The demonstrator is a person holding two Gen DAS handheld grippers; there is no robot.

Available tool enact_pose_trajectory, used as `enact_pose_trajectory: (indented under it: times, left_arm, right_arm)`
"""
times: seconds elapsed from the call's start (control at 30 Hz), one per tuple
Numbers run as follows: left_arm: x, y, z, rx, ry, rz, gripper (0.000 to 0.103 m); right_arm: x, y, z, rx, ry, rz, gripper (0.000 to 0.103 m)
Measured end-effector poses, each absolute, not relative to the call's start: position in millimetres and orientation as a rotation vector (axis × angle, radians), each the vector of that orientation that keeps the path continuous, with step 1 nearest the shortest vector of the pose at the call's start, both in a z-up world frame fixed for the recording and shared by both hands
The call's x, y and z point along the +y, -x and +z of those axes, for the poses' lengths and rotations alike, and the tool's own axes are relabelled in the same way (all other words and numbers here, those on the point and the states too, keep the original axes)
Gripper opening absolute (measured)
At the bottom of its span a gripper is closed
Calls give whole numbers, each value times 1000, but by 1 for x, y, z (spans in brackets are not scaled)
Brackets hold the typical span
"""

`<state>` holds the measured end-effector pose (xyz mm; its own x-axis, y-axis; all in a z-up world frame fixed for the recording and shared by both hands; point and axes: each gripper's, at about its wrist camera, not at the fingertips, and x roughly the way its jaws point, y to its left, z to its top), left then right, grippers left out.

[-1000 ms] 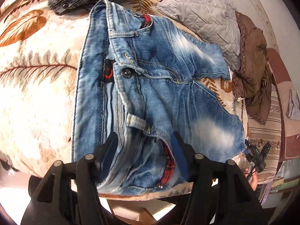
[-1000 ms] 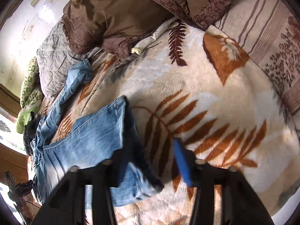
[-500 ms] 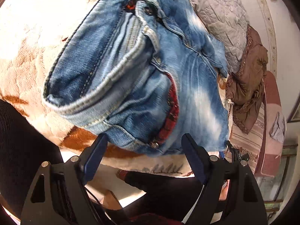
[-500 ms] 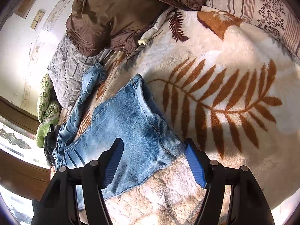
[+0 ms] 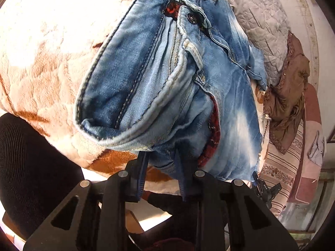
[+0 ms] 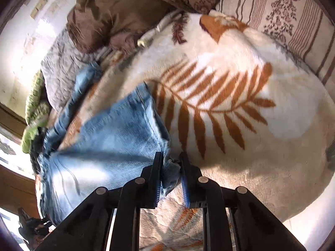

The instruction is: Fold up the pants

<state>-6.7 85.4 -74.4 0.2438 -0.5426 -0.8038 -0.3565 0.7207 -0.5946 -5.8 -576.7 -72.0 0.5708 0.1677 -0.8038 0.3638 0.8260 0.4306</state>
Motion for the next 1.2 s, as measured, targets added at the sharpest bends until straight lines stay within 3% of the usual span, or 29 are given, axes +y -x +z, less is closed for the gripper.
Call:
enact_pose_trajectory:
  times: [0.07,0.2,0.23,0.27,0.33,0.4,0.57,0.83,0.87,0.9,0.97,1.03,1.1,1.2]
  left_arm:
    - [91,15,-58,1350,795,-276,23]
    - [108,19,9,1188,688,-368,29]
    - [111,10,25,1136,652,-349,47]
    - [114,-3,39,1092,609,-301,81]
    - [118,-38,51,1009,550,-201,101]
    - [119,-85,38,999,550,-151,101]
    - [120,-184,-31,1189,648,-67,100]
    - [106,-215,-54,1180,694,-42,99]
    - [104,-217,-51,1175,694,-44,93]
    - [103,-216,-47,1173,681,-50,87]
    - [105,-209,-39,1151,645,-70,57]
    - [106,-210,-39,1166,618,-86,35]
    - [107,-214,-50,1203,618,-64,34]
    - [104,-218,-54,1207,591,-33,34]
  right_arm:
    - [-581,8,-53,949,-586,-162,26]
    - [-582,-6,-3,854,-438,-204,27]
    - [-579,-17,6,835,-450,-164,27]
    - [-575,-32,12,822,-477,-114,29]
    - [-561,-70,15,814,-560,-4,41]
    - [-543,-116,8,813,-657,95,49]
    - [-497,-234,-37,859,-913,195,51]
    - [-456,-329,-105,902,-1090,170,52]
    - [-457,-332,-107,893,-1092,164,36]
    - [-458,-334,-99,872,-1056,166,5]
    - [-459,-320,-54,723,-865,189,4]
    - [-451,-296,-10,630,-606,156,3]
    - [-451,-285,-7,662,-522,120,5]
    - [-478,-290,-63,938,-586,-7,18]
